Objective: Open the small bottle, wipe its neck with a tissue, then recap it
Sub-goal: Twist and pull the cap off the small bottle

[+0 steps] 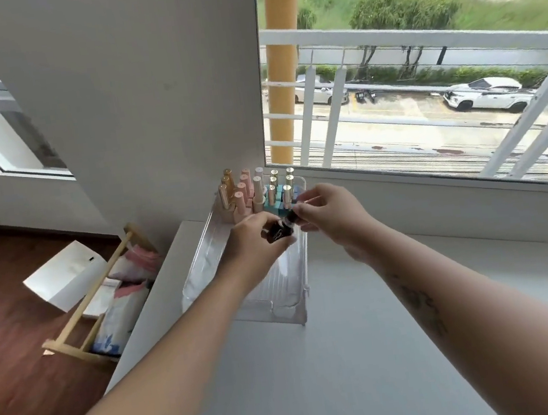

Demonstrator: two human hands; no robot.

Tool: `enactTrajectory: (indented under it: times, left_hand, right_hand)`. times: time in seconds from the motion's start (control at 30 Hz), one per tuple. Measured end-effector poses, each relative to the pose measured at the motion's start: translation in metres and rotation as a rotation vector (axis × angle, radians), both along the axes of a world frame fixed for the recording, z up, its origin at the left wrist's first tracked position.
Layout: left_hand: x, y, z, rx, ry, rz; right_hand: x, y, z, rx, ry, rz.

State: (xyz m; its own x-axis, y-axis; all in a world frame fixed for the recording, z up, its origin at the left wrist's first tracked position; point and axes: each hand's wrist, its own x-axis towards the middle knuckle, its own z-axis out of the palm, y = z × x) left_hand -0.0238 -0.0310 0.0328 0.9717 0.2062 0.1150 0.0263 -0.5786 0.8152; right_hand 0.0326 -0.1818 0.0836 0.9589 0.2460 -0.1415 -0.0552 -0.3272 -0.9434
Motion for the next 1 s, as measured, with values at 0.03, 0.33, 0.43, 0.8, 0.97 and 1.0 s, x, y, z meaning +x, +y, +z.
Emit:
enactTrajectory:
  times: [0.03, 0.33, 0.43, 0.8, 0.97, 1.0]
  left_hand:
    - [-0.004, -0.007, 0.007, 0.01, -0.016, -0.009]
    - [-0.031, -0.094, 0.055, 0.156, -0.156, -0.034]
    - [-0.045, -0.129, 0.063, 0.187, -0.165, -0.049]
    - [-0.081, -0.227, 0.058, 0.234, -0.08, -0.068]
    - [-0.086, -0.256, 0.054, 0.268, -0.085, -0.118]
    - [-0.086, -0.26, 0.054, 0.276, -0.085, -0.134]
  right_hand:
    - [-0.005, -0.007, 0.003, 0.044, 0.013, -0.025]
    - [-0.034, -0.102, 0.041, 0.005, 0.022, -0.046]
    - [-0.044, -0.136, 0.048, -0.026, -0.012, -0.002]
    - [-0.07, -0.25, 0.051, -0.254, -0.051, 0.327]
    - [-0.074, -0.274, 0.041, -0.344, -0.068, 0.183]
    - [-0.074, -0.279, 0.041, -0.361, -0.07, 0.19]
